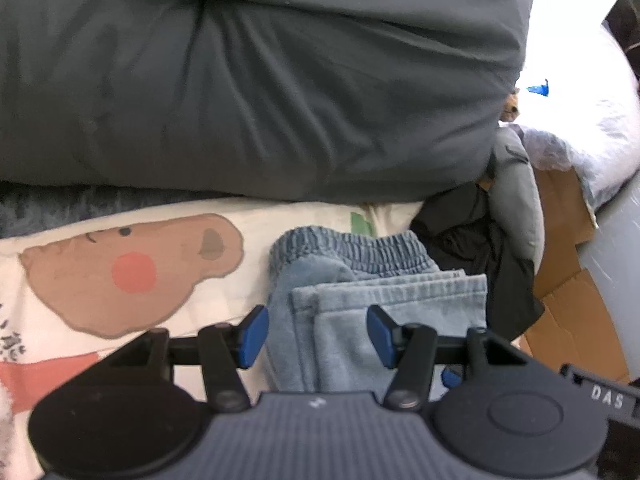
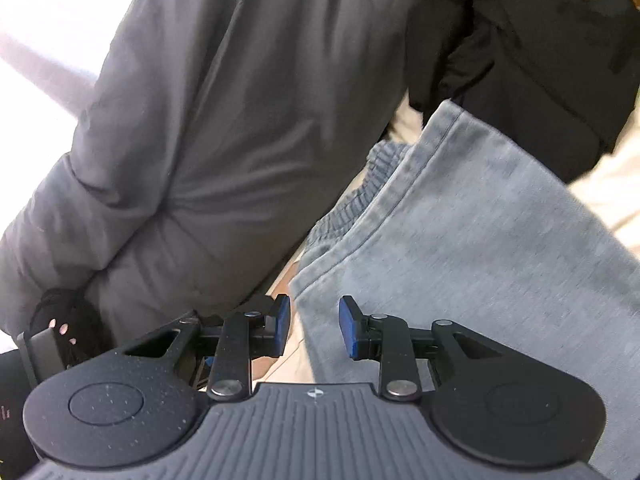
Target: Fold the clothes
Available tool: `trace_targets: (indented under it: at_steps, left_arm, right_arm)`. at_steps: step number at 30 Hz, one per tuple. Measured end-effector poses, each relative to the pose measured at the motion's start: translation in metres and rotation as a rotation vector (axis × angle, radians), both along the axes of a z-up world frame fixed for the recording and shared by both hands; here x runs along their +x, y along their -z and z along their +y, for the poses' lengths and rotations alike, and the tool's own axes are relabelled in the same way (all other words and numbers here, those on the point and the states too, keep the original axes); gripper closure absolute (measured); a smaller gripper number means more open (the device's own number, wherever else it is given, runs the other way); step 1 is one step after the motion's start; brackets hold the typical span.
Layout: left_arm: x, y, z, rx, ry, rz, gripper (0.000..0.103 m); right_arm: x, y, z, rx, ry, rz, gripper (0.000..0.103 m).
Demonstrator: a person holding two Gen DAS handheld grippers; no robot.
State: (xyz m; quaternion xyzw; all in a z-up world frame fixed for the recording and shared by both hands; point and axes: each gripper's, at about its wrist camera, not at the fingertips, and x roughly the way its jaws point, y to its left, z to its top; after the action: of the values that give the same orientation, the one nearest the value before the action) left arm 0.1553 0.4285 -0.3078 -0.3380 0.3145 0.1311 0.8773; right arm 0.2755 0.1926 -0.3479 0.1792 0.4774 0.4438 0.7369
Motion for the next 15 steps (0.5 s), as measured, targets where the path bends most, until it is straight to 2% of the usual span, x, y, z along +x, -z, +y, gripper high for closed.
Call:
trace_targets:
  at_steps: [2, 7, 9, 10, 15]
  left_arm:
    - [0.006, 0.004, -0.002, -0.001, 0.012, -0.003, 0.057]
    - [0.018, 0.009, -0.005, 0.001, 0.047, -0.022, 0.057]
    - [0.020, 0.012, -0.005, -0.002, 0.046, -0.017, 0.057]
    - [0.021, 0.014, -0.005, -0.004, 0.045, -0.014, 0.057]
    - [0.022, 0.020, -0.002, -0.021, 0.047, -0.016, 0.057]
  right_arm:
    - [0.005, -0.002, 0.002, -0.013, -0.004, -0.017, 0.074]
    - [0.024, -0.009, 0.002, -0.083, -0.003, -0.107, 0.074]
    - [0.035, -0.010, 0.003, -0.122, 0.003, -0.142, 0.067]
    - [0.041, -0.011, 0.003, -0.142, 0.004, -0.160, 0.057]
    - [0.071, -0.014, 0.005, -0.258, -0.029, -0.285, 0.056]
